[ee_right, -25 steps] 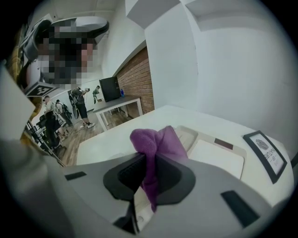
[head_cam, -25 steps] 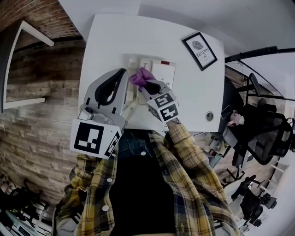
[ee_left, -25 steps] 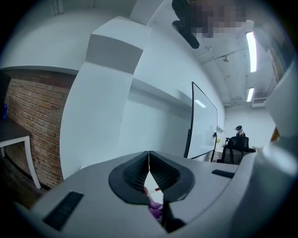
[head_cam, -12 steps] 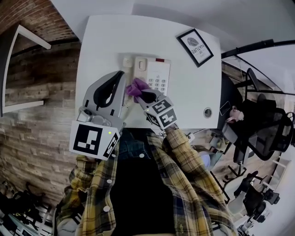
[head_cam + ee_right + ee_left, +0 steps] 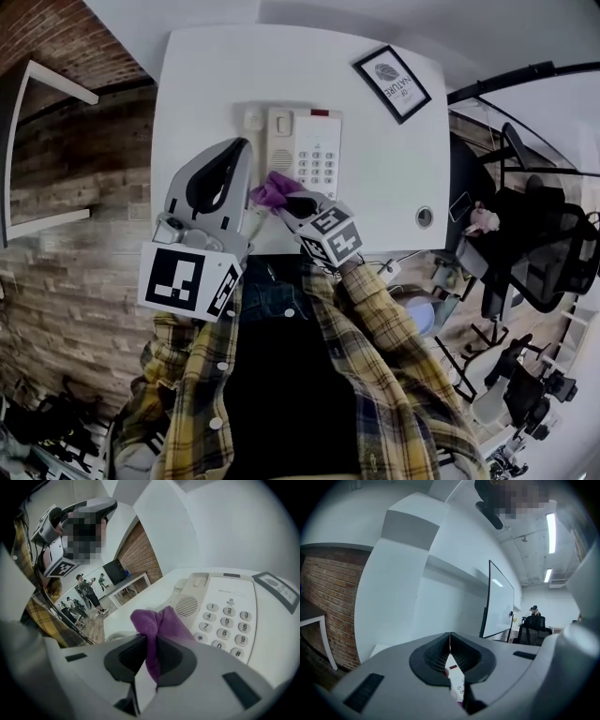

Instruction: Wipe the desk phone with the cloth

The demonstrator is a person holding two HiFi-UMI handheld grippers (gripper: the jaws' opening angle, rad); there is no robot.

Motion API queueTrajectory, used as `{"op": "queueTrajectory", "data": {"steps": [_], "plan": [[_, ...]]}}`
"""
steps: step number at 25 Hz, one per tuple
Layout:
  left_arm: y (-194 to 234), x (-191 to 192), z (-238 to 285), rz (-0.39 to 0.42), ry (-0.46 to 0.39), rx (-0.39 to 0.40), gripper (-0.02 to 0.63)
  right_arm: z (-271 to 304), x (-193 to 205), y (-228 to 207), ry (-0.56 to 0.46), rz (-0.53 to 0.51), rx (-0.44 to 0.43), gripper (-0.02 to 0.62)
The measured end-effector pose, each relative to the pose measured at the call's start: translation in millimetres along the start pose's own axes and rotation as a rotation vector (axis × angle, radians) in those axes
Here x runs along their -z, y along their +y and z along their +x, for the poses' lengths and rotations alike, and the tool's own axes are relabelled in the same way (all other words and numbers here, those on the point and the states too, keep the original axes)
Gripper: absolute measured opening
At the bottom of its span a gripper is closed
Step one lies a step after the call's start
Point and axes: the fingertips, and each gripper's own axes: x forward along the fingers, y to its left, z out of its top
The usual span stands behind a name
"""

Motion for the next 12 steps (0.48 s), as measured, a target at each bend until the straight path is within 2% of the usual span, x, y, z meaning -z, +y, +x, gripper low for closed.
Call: {"op": "queueTrajectory", "data": {"steps": [7, 12], "plan": [[2.8, -0.1, -2.4, 0.0, -0.001, -0.001, 0.016, -9.9, 4.9, 2.8, -0.03, 0.051, -0.025, 0.058], [8.3, 0.8, -2.3, -0.008, -0.007, -0.005, 0.017, -32.8, -14.5, -11.1, -0.1, 0.088, -0.005, 0.058]]}}
